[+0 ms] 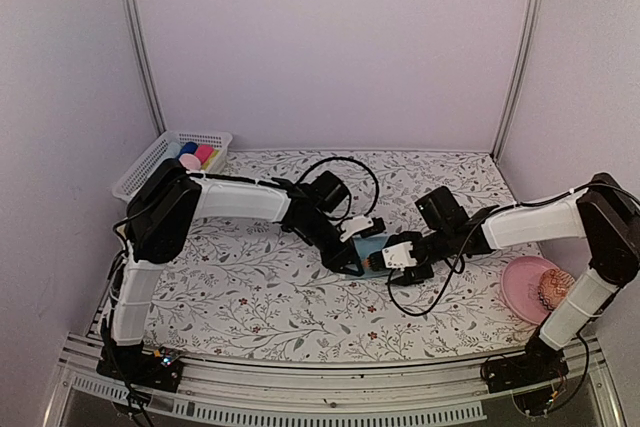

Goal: Roll the towels
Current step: Roll the towel at the center of the board.

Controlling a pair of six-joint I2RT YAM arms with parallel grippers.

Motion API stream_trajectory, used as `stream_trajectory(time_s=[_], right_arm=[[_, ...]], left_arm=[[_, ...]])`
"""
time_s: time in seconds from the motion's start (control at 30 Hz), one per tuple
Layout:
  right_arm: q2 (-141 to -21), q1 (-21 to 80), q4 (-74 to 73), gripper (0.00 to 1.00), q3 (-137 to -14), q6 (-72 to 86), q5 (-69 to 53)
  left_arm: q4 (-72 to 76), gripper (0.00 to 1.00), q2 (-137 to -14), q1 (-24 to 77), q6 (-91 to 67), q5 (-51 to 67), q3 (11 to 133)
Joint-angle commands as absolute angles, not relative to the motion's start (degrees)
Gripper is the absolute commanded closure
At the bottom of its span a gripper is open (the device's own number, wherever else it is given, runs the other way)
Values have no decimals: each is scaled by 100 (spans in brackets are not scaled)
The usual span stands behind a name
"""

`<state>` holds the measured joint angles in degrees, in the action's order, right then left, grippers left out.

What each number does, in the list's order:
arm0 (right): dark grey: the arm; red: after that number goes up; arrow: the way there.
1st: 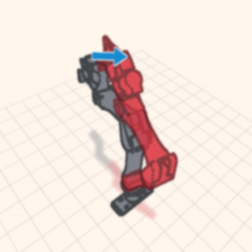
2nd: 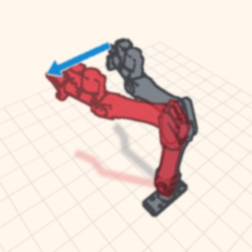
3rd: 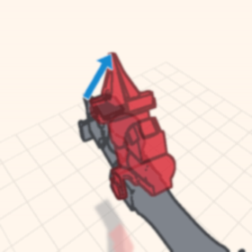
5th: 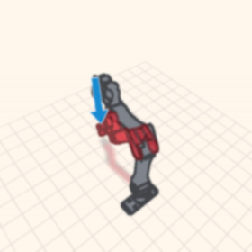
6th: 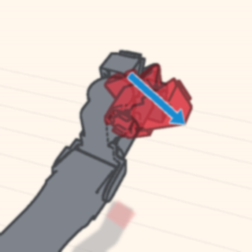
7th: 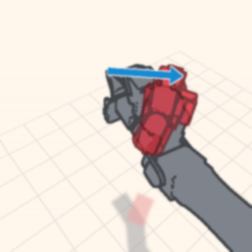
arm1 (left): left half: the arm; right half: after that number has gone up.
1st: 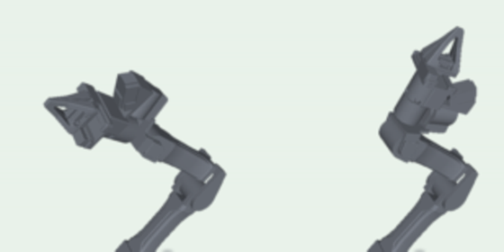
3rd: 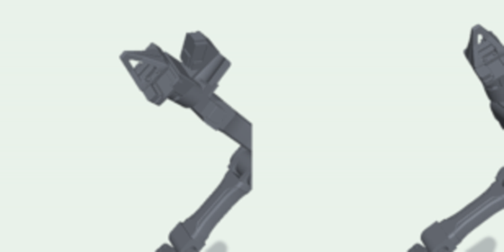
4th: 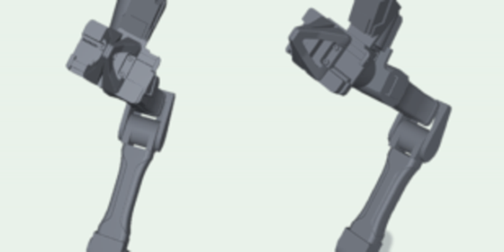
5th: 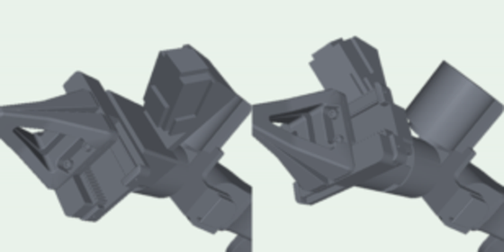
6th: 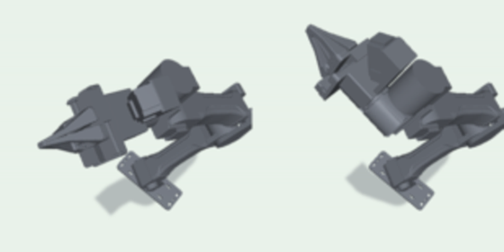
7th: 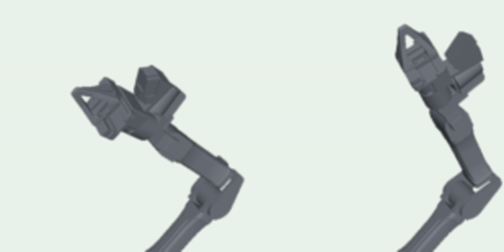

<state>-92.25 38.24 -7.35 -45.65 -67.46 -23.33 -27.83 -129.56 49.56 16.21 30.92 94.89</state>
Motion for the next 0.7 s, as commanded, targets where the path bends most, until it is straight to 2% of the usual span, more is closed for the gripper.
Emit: stream_trajectory(time_s=[0.0,0.1,0.23,0.33,0.4,0.57,0.67], right_arm=[[-9456,3868,-214,36,-4561,-6417,-1717],[-9536,3876,-280,40,-4611,-6388,-1683],[-9665,3885,-441,55,-4728,-6401,-1651],[-9837,3895,-616,62,-4913,-6287,-1616],[-9974,3894,-719,65,-5025,-6193,-1589],[-10159,3894,-937,74,-5200,-6068,-1616],[-10169,3887,-1237,79,-5342,-6030,-1875]], left_arm=[[-3333,65,-13249,4873,1560,3119,9457],[-3340,65,-13267,4852,1542,3124,9457],[-3333,66,-13272,4818,1506,3127,9457],[-3320,65,-13229,4797,1489,3128,9443],[-3221,61,-13115,4791,1477,3077,9377],[-2787,46,-12587,4784,1485,2815,8962],[-2436,42,-12149,4793,1509,2562,8588]])
